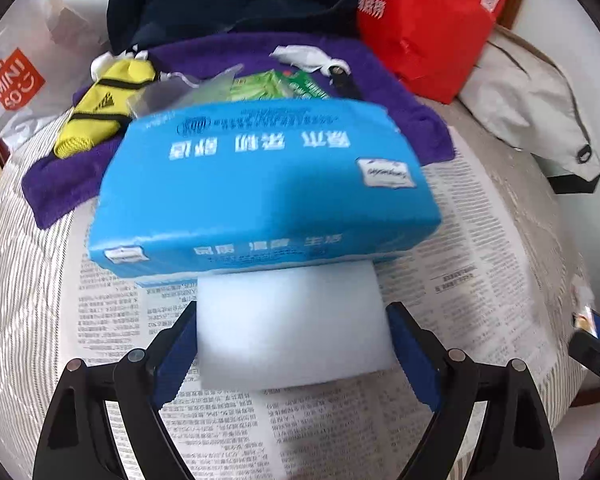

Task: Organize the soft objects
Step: 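Grasp the white sponge with the left gripper while the right lifts the fruit-print packet, then carry the fruit-print packet onto the towel and open the right gripper while the left carries the sponge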

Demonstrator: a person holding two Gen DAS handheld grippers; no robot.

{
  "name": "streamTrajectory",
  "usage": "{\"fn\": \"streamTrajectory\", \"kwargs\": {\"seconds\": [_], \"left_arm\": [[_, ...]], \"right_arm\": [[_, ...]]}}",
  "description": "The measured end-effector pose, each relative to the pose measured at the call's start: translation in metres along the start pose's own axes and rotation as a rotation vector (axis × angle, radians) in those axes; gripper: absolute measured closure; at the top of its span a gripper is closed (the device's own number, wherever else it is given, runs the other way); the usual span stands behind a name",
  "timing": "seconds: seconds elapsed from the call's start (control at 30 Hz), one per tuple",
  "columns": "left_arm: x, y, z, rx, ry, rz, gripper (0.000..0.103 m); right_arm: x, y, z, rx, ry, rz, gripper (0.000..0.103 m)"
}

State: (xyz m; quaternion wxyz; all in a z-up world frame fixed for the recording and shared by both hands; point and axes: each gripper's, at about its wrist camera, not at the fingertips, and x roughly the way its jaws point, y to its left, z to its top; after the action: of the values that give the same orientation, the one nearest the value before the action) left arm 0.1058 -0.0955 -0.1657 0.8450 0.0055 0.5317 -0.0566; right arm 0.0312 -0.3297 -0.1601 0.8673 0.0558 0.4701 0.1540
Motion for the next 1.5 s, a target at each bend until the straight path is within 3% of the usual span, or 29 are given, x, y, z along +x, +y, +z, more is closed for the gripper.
{"fn": "streamTrajectory", "kwargs": {"seconds": [0.13,0.17,0.27,0.43,1.1,1.5], "left_arm": [[0.004,0.0,0.0,-0.01,-0.017,0.047,0.015],[0.003,0.0,0.0,-0.016,-0.028,0.045,0.021],[0.0,0.004,0.0,-0.033,-0.047,0.027,0.022],[-0.011,0.008,-0.004,-0.005,-0.073,0.031,0.022],[-0.064,0.072,-0.008,-0.075,-0.126,0.043,0.022],[-0.09,0.085,-0.002,-0.065,-0.161,0.035,0.022]], "right_arm": [[0.0,-0.001,0.0,0.0,0.003,0.003,0.066],[0.0,-0.001,0.0,0.0,0.005,0.002,0.066],[0.0,0.002,0.001,-0.004,0.009,0.001,0.066],[0.005,0.009,0.001,0.002,0.017,0.013,0.065],[0.019,0.057,0.021,-0.045,0.01,0.018,0.065],[0.032,0.064,0.031,-0.026,0.022,0.006,0.065]]}}
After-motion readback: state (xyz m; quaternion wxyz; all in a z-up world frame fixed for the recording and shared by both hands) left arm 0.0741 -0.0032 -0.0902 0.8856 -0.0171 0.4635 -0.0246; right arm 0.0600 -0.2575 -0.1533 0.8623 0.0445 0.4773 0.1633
